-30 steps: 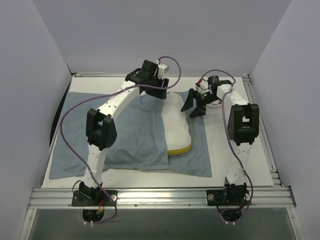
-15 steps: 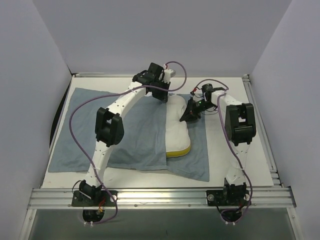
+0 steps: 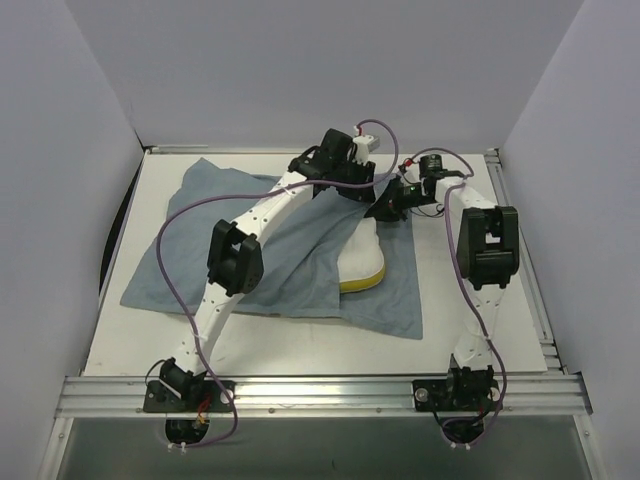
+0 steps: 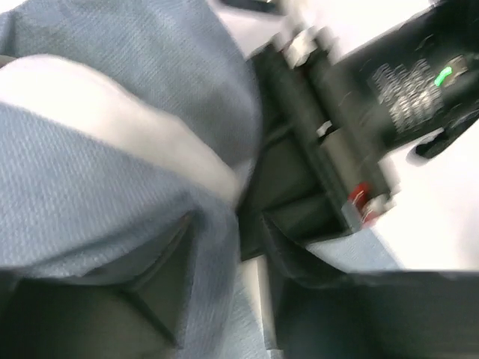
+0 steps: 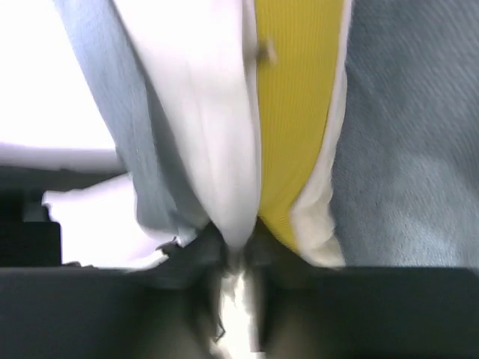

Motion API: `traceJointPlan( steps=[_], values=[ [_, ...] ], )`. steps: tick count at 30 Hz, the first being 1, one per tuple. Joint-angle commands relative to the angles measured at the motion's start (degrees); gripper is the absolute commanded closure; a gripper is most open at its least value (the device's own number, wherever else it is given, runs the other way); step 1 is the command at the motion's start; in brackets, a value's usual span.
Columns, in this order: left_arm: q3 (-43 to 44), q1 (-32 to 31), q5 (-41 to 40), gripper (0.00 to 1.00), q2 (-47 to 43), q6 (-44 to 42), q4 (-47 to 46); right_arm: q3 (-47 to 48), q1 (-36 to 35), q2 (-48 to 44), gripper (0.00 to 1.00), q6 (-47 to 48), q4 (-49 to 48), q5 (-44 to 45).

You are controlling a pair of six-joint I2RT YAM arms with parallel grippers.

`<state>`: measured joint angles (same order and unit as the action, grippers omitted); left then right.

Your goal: Put the pillow into the pillowcase

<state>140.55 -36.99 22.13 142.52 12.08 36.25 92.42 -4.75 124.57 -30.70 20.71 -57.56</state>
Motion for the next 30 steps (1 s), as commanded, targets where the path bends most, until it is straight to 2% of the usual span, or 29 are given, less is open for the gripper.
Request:
traceJointPlan(
  steps=[1, 3, 4, 5, 6, 8, 9, 12, 15, 17, 18, 20, 22, 23, 24, 26, 27, 28, 30],
  values=[
    [-1.0, 1.6, -2.3, 0.37, -5.4, -2.0, -4.8, 1.7, 2.0, 0.1, 0.76, -3.8, -6.4, -2.6],
    [-5.0, 2.4, -5.6, 0.34, -11.4, -8.4, -1.4, -0.7, 2.2, -1.1, 0.59, -2.5, -4.5, -3.4],
    [-7.6, 2.4, -6.7, 0.34, -14.2, -10.5, -0.1, -2.1, 2.3, -3.6, 0.46, -1.6, -3.0, -3.2],
    [-10.7, 2.4, -8.2, 0.34, -17.1, -13.9, 1.6, -3.6, 2.5, -5.2, 0.44, 1.0, -2.0, -2.7],
    [-19.1, 2.4, -9.5, 0.34, -23.1, -14.7, 2.2, -7.0, 2.8, -6.9, 0.41, 1.9, -0.9, -1.8],
    [-27.7, 1.8, -10.3, 0.34, -28.9, -15.1, 3.8, -10.8, 2.9, -12.2, 0.39, 3.7, 0.9, -0.8],
    [-34.7, 1.1, -11.3, 0.34, -33.9, -14.6, 4.1, -12.3, 2.9, -13.7, 0.38, 4.3, 1.5, 0.4],
    [-46.4, -2.5, -12.0, 0.34, -40.0, -12.7, 4.4, -17.3, 2.5, -17.4, 0.38, 7.0, 4.4, 1.9],
    [-50.5, -5.1, -11.8, 0.34, -40.2, -8.9, 4.5, -20.3, 1.4, -16.7, 0.38, 9.2, 7.5, 2.4],
    [-50.1, -5.5, -11.4, 0.33, -37.4, -6.7, 4.5, -21.3, 0.6, -15.0, 0.42, 10.1, 8.3, 1.8],
    [-49.5, -5.6, -11.1, 0.33, -36.1, -6.0, 4.4, -21.7, 0.3, -14.3, 0.5, 10.7, 8.3, 1.7],
    [-46.4, -5.6, -11.0, 0.33, -31.5, -4.8, 4.4, -22.0, -0.6, -12.3, 0.6, 10.7, 7.9, 0.7],
    [-43.3, -5.6, -10.6, 0.37, -28.6, -4.3, 4.5, -22.1, -0.7, -10.6, 0.72, 10.0, 7.0, -0.1],
    [-42.3, -5.6, -9.6, 0.43, -26.3, -4.2, 4.4, -22.1, -0.7, -10.2, 0.77, 9.9, 6.5, -0.4],
    [-41.0, -5.8, -8.9, 0.58, -25.2, -3.9, 4.4, -22.1, -0.7, -10.1, 0.88, 9.8, 6.0, -0.5],
    [-36.2, -6.8, -6.0, 0.78, -23.4, -4.0, 4.4, -22.2, -0.9, -9.8, 0.98, 8.7, 4.8, -1.1],
    [-34.3, -8.3, -3.3, 0.84, -22.6, -4.3, 4.5, -22.0, -1.0, -9.6, 1.0, 8.2, 4.5, -1.5],
    [-32.6, -9.2, -1.1, 0.94, -22.3, -4.7, 4.4, -22.0, -1.3, -9.6, 1.0, 7.7, 4.1, -1.7],
    [-26.4, -11.8, 5.0, 0.97, -21.5, -4.3, 4.5, -22.7, -2.5, -10.7, 1.0, 5.4, 1.9, -1.3]
  ],
)
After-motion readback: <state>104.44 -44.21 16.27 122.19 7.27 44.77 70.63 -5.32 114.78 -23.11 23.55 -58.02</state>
